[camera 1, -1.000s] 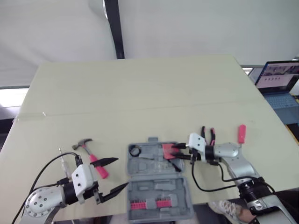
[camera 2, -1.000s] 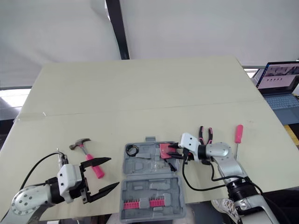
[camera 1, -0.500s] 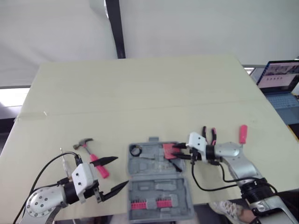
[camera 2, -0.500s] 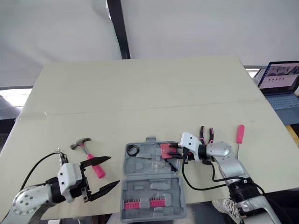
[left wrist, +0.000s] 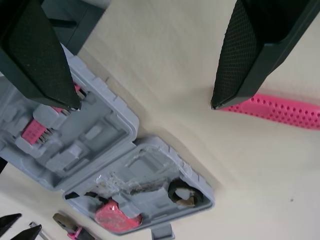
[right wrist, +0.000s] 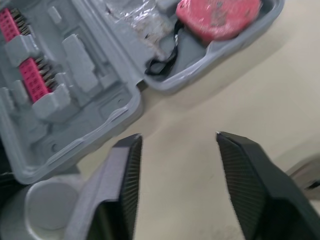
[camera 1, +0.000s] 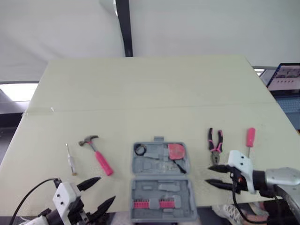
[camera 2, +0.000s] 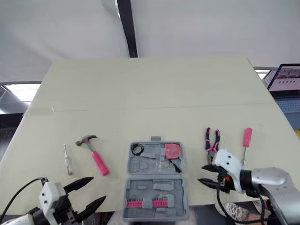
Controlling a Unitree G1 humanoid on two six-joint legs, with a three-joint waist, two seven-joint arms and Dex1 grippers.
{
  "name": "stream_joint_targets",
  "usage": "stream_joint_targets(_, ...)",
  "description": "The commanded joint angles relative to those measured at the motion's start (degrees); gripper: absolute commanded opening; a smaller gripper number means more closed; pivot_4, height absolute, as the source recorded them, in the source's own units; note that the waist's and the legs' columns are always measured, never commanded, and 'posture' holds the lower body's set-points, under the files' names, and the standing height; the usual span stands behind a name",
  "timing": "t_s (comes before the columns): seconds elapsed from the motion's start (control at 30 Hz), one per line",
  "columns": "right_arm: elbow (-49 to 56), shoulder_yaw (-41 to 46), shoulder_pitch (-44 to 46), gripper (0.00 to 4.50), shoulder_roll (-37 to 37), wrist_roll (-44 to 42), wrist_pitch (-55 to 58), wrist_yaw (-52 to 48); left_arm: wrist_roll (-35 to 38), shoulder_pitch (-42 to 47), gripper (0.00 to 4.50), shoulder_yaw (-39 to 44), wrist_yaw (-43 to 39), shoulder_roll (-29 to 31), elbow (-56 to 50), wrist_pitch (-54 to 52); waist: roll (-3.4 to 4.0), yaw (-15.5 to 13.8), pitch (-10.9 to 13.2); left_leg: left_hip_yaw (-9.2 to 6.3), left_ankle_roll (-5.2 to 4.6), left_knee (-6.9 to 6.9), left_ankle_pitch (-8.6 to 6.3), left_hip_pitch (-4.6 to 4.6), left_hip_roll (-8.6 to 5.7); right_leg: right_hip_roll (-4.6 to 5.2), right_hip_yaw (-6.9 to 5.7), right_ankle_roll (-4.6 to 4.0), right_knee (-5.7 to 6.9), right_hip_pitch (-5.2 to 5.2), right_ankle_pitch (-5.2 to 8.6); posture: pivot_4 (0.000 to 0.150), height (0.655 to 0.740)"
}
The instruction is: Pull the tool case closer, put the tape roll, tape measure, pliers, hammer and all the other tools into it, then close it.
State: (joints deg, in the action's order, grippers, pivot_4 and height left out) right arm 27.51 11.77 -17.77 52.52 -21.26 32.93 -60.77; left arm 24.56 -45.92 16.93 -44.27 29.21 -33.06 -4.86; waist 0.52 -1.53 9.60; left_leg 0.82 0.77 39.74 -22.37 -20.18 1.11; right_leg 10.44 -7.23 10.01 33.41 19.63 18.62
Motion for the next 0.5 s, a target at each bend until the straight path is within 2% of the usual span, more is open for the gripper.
stream_joint_targets(0.03,2.13,4.99,-5.76,4.42,2.13,-0.24,-1.67,-2.39,-0.70,-1.91,4.50,1.69,0.95,-1.27,-0.53,1.55,0.03,-0.12,0.03,-0.01,-0.01,0.00,-0.01,0.00,-0.01,0.00,0.00,0.00,-0.02,0.00,0.00,0.150,0.7400)
stream_joint_targets(0.3,0.68,12.16,-16.12,4.47,2.05,-0.58,-5.65,-5.62,-3.92,-5.17,4.50,1.02,-2.00,-2.25,0.82,8.47,-0.04,0.09,0.05,0.00,-0.02,-0.02,-0.01,-0.01,0.00,-0.01,-0.01,0.00,-0.07,-0.01,0.00,0.150,0.7400)
stream_joint_targets(0.5,0.39,13.84,-17.01,4.47,1.85,-1.06,-6.09,-6.22,-5.03,-5.27,4.50,1.18,-2.79,-1.82,1.58,10.69,-0.04,0.08,0.06,-0.01,-0.03,-0.02,-0.02,-0.01,0.00,0.00,0.00,-0.02,-0.10,-0.02,0.01,0.150,0.7400)
